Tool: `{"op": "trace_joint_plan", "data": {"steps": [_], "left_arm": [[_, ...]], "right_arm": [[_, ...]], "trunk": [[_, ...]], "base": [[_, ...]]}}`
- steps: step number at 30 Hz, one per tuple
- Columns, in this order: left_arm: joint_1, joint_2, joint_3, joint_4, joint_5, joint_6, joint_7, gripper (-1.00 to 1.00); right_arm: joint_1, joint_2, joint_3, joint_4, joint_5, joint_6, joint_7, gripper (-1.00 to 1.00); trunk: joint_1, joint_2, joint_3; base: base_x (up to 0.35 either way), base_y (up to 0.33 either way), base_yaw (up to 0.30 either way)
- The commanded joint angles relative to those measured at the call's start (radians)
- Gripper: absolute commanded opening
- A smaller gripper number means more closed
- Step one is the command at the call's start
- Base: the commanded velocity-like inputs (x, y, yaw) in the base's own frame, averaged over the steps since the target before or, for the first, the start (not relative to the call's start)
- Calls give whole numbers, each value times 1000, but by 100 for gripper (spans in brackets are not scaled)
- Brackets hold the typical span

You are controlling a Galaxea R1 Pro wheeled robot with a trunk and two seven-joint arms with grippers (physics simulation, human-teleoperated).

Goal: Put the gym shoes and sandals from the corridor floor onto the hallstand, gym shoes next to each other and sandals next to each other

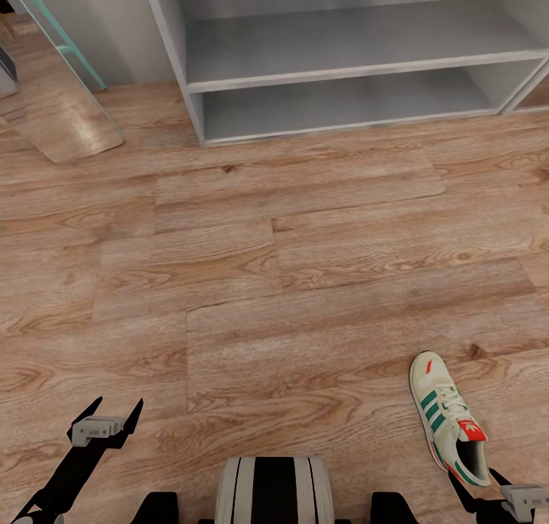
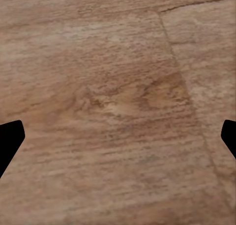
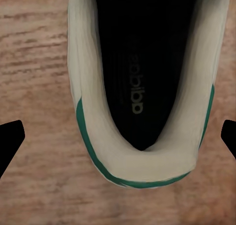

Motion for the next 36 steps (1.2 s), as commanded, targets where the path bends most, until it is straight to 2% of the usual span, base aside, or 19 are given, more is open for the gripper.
{"op": "trace_joint_plan", "data": {"steps": [1,36], "left_arm": [[0,0,0,0,0,0,0,100],[0,-1,0,1,0,0,0,100]], "right_arm": [[0,0,0,0,0,0,0,100],[-5,-1,-1,-1,0,1,0,100]], "trunk": [[0,0,0],[0,0,0]], "base": [[0,0,0],[0,0,0]]}}
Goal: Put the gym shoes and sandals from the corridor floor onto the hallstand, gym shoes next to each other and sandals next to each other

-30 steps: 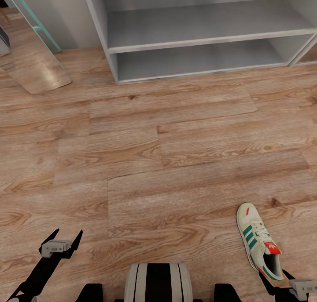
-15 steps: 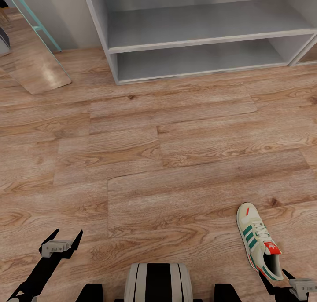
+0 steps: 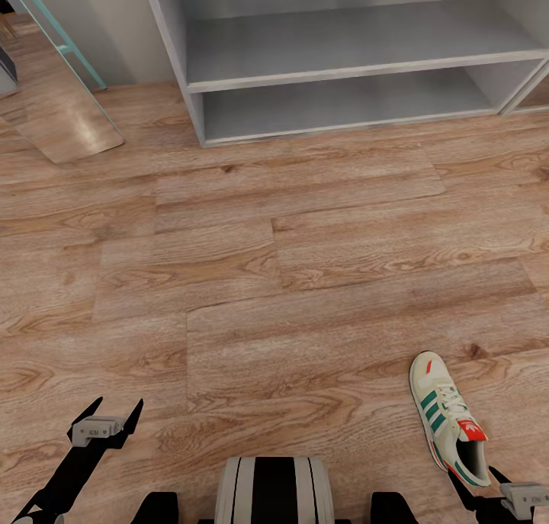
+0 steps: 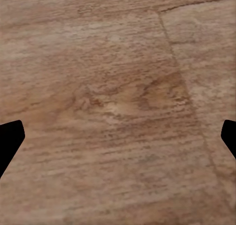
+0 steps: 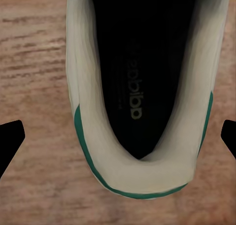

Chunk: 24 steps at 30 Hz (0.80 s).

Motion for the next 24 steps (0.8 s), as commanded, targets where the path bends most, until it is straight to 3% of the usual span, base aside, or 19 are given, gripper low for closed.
{"op": "trace_joint_plan", "data": {"steps": [1,24], "left_arm": [[0,0,0,0,0,0,0,100],[0,0,0,-1,0,0,0,100]], "right_arm": [[0,0,0,0,0,0,0,100],[-2,1,-1,-1,0,0,0,100]], "trunk": [[0,0,0],[0,0,0]], "base": [[0,0,0],[0,0,0]]}}
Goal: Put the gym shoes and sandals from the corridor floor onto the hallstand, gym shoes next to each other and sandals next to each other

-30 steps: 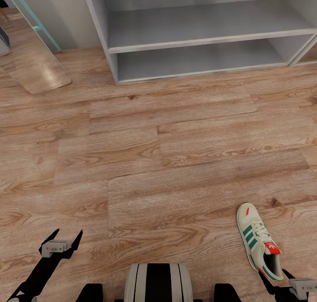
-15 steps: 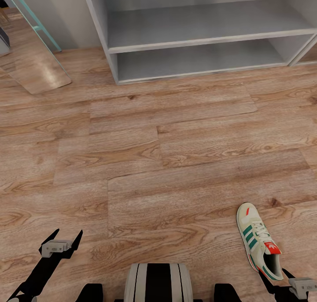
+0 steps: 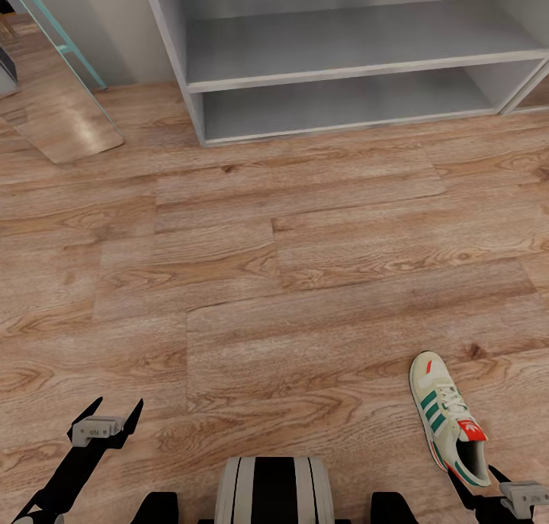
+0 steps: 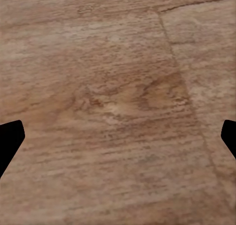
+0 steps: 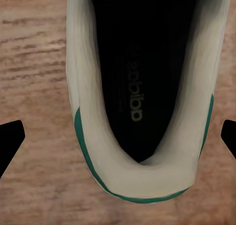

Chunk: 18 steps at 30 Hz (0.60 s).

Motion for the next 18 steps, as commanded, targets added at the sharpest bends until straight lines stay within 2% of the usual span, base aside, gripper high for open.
{"op": "trace_joint_plan", "data": {"steps": [1,18], "left_arm": [[0,0,0,0,0,0,0,100],[0,0,0,0,0,0,0,100]], "right_arm": [[0,0,0,0,0,0,0,100],[0,1,0,0,0,0,0,100]], "trunk": [[0,0,0],[0,0,0]], "base": [[0,0,0],[0,0,0]]}}
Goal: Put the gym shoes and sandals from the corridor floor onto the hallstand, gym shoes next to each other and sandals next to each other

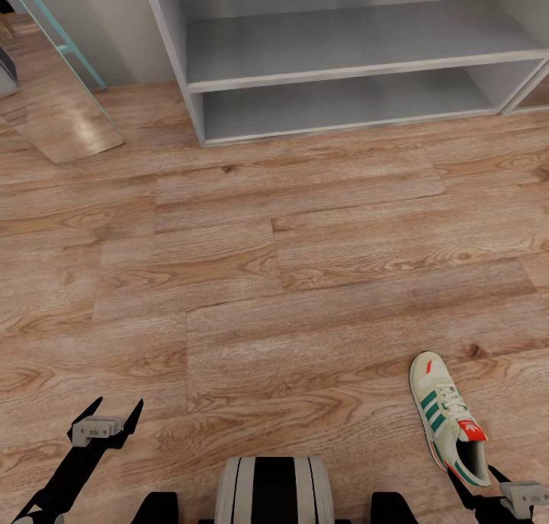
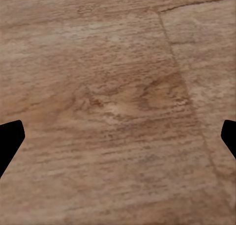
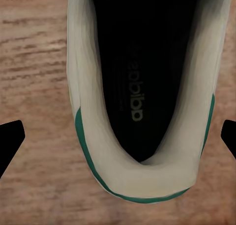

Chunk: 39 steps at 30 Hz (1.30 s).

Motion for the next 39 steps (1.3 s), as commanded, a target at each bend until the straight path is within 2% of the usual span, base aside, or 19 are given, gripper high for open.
{"op": "trace_joint_plan", "data": {"steps": [1,10,11,39], "left_arm": [[0,0,0,0,0,0,0,100],[0,0,0,0,0,0,0,100],[0,0,0,0,0,0,0,100],[0,1,0,0,-1,0,0,100]], "right_arm": [[0,0,0,0,0,0,0,100],[-1,0,0,0,0,0,0,100],[-1,0,0,0,0,0,0,-100],[-2,0,0,-2,0,0,0,-100]], "trunk": [[0,0,0],[0,0,0],[0,0,0],[0,0,0]], "base": [[0,0,0],[0,0,0],[0,0,0],[0,0,0]]}}
